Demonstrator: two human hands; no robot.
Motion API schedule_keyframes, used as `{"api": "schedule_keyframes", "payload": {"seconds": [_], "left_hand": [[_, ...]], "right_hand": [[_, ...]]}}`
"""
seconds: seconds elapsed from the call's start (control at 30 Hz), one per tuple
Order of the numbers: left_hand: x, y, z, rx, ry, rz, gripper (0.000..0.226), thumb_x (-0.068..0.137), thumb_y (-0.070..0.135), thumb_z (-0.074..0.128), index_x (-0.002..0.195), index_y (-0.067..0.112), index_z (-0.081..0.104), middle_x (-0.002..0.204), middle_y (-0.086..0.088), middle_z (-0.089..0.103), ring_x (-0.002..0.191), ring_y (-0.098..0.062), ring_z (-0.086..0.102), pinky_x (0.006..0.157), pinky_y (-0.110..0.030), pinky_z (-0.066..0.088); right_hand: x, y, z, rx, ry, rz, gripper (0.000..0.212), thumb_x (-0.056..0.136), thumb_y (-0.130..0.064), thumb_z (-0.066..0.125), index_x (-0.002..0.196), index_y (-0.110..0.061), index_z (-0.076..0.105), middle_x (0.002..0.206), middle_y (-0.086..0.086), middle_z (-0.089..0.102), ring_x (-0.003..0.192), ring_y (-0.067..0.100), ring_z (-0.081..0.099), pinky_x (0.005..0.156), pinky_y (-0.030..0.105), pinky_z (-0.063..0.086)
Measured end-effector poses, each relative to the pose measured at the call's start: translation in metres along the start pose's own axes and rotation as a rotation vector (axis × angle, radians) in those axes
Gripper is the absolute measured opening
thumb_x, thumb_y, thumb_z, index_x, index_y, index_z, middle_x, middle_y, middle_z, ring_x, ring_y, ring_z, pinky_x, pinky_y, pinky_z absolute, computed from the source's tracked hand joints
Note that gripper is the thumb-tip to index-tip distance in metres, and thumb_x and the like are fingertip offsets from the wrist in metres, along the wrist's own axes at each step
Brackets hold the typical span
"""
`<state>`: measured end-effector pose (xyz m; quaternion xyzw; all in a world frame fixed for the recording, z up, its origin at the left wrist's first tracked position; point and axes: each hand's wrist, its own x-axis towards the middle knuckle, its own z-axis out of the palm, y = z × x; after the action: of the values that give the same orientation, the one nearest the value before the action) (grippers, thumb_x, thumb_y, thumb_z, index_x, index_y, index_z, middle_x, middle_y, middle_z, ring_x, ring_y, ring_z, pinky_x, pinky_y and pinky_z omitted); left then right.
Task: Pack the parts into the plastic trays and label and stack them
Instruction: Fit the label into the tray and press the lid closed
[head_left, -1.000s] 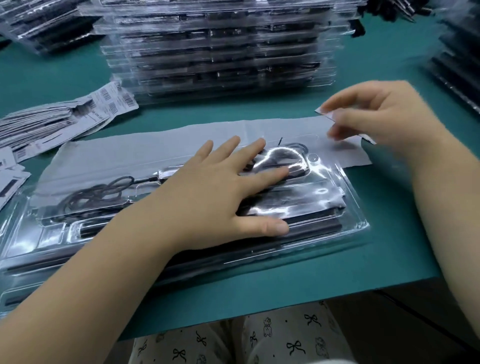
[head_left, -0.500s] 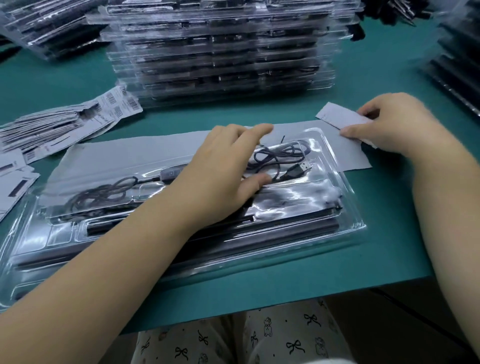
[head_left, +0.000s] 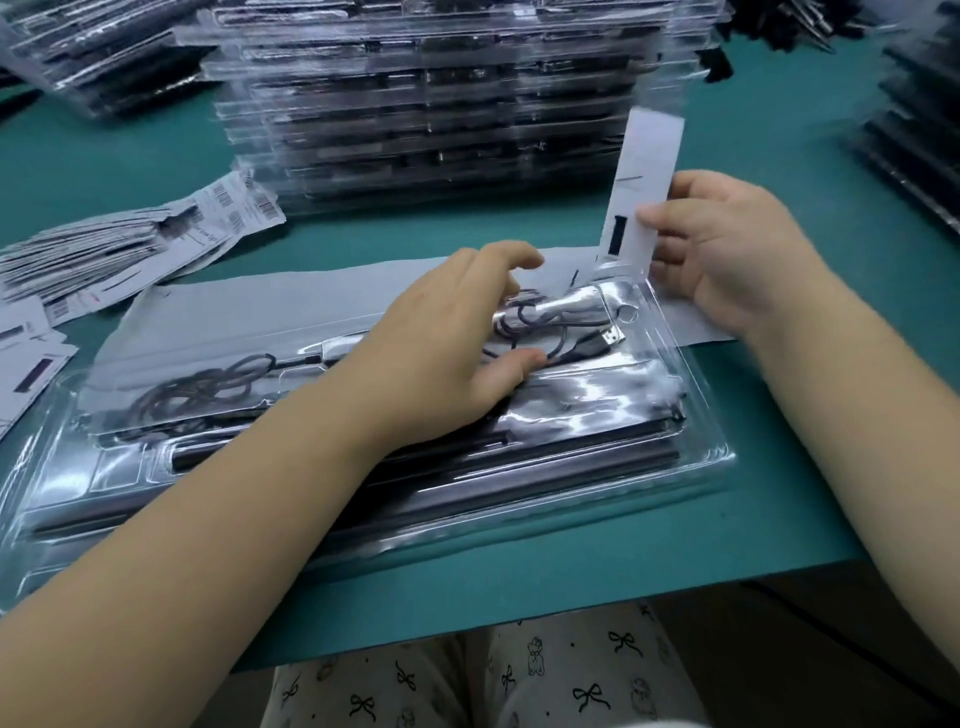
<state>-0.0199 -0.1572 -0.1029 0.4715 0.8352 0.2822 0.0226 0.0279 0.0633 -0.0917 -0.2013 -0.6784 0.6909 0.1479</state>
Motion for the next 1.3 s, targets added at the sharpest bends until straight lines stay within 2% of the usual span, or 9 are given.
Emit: {"api": "schedule_keyframes", "payload": {"seconds": [0.1,0.2,0.3,0.5,0.67,0.8,0.97,1.1,1.3], "left_hand": [[0.006,0.002,0.001,0.096,-0.087,-0.043,0.072,0.081,0.046,0.051,0.143,0.015,0.035,0.120,-0.001,0.049,0.113,-0.016,0.045,0.096,-0.025,0.033],[0.012,0.005,0.000,0.089,-0.083,-0.088,0.068,0.070,0.049,0.044,0.131,0.018,0.049,0.109,0.004,0.050,0.104,-0.014,0.047,0.090,-0.024,0.036],[0.013,0.006,0.001,0.066,-0.025,-0.082,0.058,0.070,0.048,0.047,0.119,0.018,0.054,0.098,0.009,0.048,0.093,-0.011,0.047,0.082,-0.023,0.035],[0.010,0.005,0.000,0.002,-0.003,-0.060,0.051,0.073,0.044,0.054,0.117,0.018,0.055,0.105,0.012,0.054,0.094,-0.008,0.045,0.082,-0.021,0.034],[0.012,0.007,0.000,0.103,-0.058,-0.071,0.059,0.073,0.051,0.047,0.123,0.020,0.047,0.096,0.008,0.056,0.090,-0.016,0.046,0.081,-0.030,0.035],[0.012,0.006,0.002,0.217,-0.075,-0.057,0.066,0.082,0.062,0.042,0.133,0.019,0.043,0.096,0.009,0.047,0.099,-0.021,0.045,0.086,-0.034,0.031],[0.015,0.006,0.001,0.183,-0.090,-0.061,0.073,0.079,0.065,0.043,0.137,0.020,0.043,0.100,0.009,0.051,0.103,-0.019,0.046,0.086,-0.032,0.031],[0.016,0.004,0.001,0.148,-0.063,-0.057,0.066,0.081,0.063,0.050,0.131,0.021,0.048,0.093,0.013,0.050,0.089,-0.011,0.041,0.079,-0.029,0.032],[0.015,0.003,0.002,0.139,-0.057,-0.056,0.072,0.075,0.067,0.044,0.131,0.021,0.048,0.093,0.013,0.049,0.088,-0.009,0.039,0.079,-0.029,0.031]], "right_hand": [[-0.001,0.002,0.004,-0.254,-0.089,-0.066,0.015,0.090,-0.017,0.049,0.091,-0.022,0.062,0.081,-0.002,0.074,0.079,0.019,0.070,0.063,0.035,0.056],[-0.006,0.002,0.004,-0.550,-0.225,-0.159,0.012,0.081,-0.031,0.058,0.092,-0.030,0.065,0.087,-0.014,0.073,0.079,0.012,0.069,0.070,0.037,0.054],[-0.006,-0.002,0.004,-0.551,-0.301,-0.132,0.013,0.086,-0.021,0.063,0.096,-0.028,0.065,0.087,-0.013,0.073,0.080,0.009,0.070,0.071,0.035,0.054],[-0.005,-0.002,0.011,-0.671,-0.313,-0.149,0.011,0.091,-0.029,0.058,0.088,-0.029,0.068,0.089,-0.011,0.071,0.087,0.012,0.066,0.083,0.038,0.052],[-0.009,0.001,0.016,-0.574,-0.276,-0.168,0.019,0.094,-0.020,0.052,0.087,-0.024,0.069,0.084,-0.005,0.071,0.072,0.009,0.061,0.067,0.026,0.052],[-0.004,0.004,0.016,-0.244,-0.033,-0.108,0.020,0.092,-0.012,0.053,0.084,-0.020,0.070,0.074,-0.005,0.072,0.062,0.012,0.063,0.051,0.026,0.052],[0.005,0.006,0.000,-0.084,0.048,0.025,0.012,0.087,-0.010,0.065,0.095,-0.020,0.063,0.065,-0.003,0.070,0.049,0.010,0.056,0.048,0.022,0.048],[0.010,0.005,-0.011,-0.087,0.271,-0.019,0.011,0.085,-0.017,0.068,0.090,-0.023,0.061,0.080,-0.004,0.069,0.063,0.011,0.060,0.049,0.024,0.048],[0.003,0.003,-0.009,-0.224,0.014,0.066,0.007,0.088,-0.016,0.066,0.081,-0.019,0.066,0.050,-0.005,0.062,0.035,0.009,0.051,0.034,0.019,0.042]]}}
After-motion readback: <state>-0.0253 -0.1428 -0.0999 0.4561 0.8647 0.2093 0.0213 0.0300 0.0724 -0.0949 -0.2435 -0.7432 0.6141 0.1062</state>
